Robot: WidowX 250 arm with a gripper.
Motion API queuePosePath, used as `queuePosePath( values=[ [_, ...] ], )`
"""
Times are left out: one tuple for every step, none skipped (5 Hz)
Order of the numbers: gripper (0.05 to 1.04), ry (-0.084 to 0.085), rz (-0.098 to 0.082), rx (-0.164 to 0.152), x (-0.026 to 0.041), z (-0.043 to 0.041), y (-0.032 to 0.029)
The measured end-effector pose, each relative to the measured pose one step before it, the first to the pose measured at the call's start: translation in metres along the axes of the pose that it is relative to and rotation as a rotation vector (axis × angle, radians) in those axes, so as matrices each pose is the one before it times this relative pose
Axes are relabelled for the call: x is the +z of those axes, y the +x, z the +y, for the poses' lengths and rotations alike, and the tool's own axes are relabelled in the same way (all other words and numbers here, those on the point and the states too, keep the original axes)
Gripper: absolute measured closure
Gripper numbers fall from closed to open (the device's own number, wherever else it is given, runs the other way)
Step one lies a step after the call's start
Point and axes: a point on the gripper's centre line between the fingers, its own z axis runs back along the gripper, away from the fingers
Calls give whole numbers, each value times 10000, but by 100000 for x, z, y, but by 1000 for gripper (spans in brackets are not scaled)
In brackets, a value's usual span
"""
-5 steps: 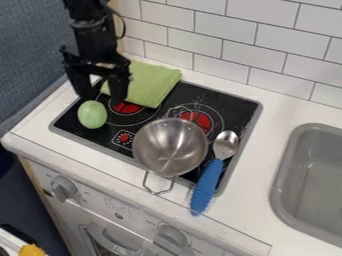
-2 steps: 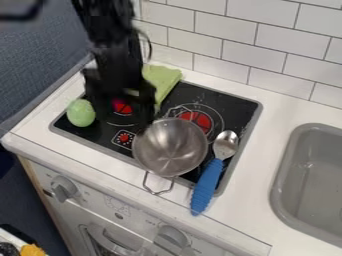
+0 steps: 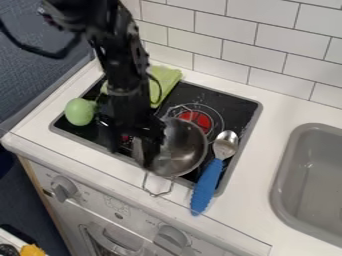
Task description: Put the silver pot on top of the green cloth
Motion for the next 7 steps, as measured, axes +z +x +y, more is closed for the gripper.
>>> queuePosePath(
  values=[
    [135, -24, -203, 164, -242, -466, 435],
    [409, -200, -183, -268, -97, -542, 94],
    [676, -23, -139, -185, 271, -414, -157],
    [848, -66, -216, -109, 904, -149, -1],
    [979, -43, -31, -119, 1588, 191, -42],
    [1014, 48, -443, 438, 2536, 2071, 1594],
    [1015, 85, -563, 830, 2479, 3543, 3245]
  ],
)
